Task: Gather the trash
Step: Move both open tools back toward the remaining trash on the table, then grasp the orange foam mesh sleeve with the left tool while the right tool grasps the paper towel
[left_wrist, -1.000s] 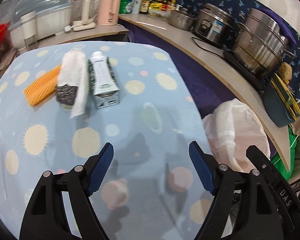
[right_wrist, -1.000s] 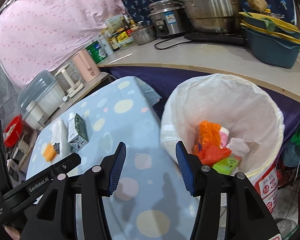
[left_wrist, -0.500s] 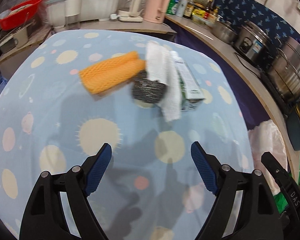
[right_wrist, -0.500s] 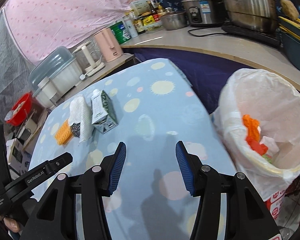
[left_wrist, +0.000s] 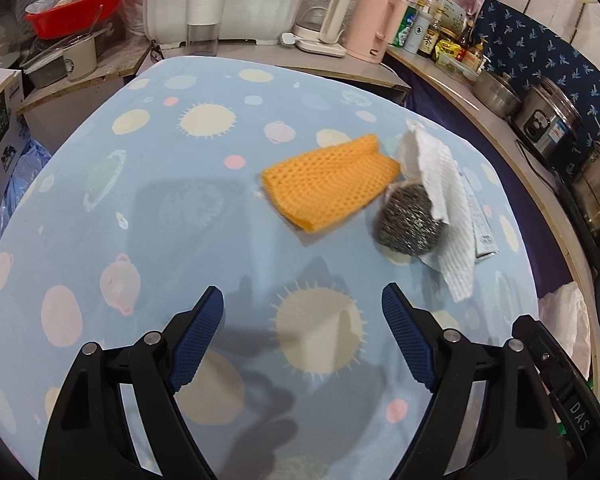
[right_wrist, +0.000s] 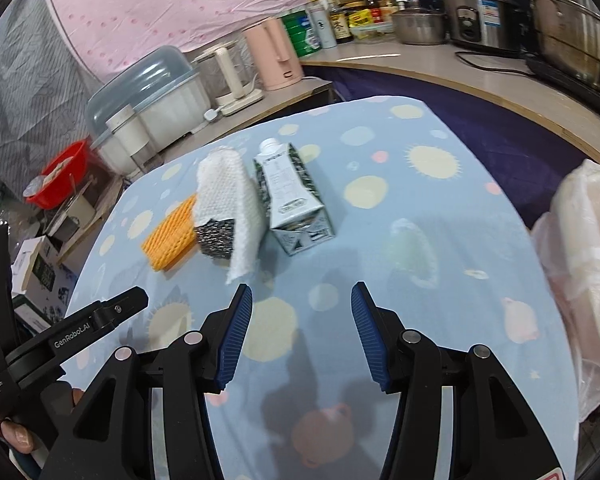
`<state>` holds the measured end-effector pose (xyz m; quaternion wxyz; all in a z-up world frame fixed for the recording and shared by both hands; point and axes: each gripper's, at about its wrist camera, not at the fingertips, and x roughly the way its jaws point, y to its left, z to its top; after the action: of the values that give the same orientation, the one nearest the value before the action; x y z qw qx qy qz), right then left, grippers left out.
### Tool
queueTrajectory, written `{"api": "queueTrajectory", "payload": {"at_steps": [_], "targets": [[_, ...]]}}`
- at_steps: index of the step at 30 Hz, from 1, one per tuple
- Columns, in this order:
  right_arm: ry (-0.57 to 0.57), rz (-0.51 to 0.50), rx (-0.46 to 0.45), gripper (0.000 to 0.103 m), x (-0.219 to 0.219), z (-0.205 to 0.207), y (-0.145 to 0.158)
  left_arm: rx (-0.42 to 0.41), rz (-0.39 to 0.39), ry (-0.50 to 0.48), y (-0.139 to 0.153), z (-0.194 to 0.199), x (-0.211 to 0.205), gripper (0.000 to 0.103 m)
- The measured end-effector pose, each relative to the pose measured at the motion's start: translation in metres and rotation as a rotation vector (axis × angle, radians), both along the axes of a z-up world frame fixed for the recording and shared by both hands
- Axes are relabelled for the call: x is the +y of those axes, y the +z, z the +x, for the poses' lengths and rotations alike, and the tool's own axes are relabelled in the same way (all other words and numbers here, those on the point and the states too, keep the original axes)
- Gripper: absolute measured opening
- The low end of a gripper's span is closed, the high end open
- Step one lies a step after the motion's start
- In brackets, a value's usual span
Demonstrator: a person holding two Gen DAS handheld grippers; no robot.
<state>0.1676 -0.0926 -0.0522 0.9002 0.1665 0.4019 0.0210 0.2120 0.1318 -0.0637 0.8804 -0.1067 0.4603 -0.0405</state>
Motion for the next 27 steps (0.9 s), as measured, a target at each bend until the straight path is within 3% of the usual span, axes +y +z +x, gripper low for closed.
{"api": "queueTrajectory", "payload": {"at_steps": [20, 22, 27], "targets": [[0.057, -0.001, 0.025, 0.05, 0.039, 0.058, -0.016, 0.005, 0.003, 0.002, -0.017, 0.071, 0.016, 0.082], [0.058, -0.001, 0.028, 0.049, 0.039, 0.059, -0.018, 0.008, 0.001, -0.001, -0.02, 0.077, 0.016, 0.082], [0.056, 0.0, 0.042, 0.027, 0.038, 0.063, -0.024, 0.019, -0.004, 0.001, -0.03, 0.09, 0.013, 0.076]]}}
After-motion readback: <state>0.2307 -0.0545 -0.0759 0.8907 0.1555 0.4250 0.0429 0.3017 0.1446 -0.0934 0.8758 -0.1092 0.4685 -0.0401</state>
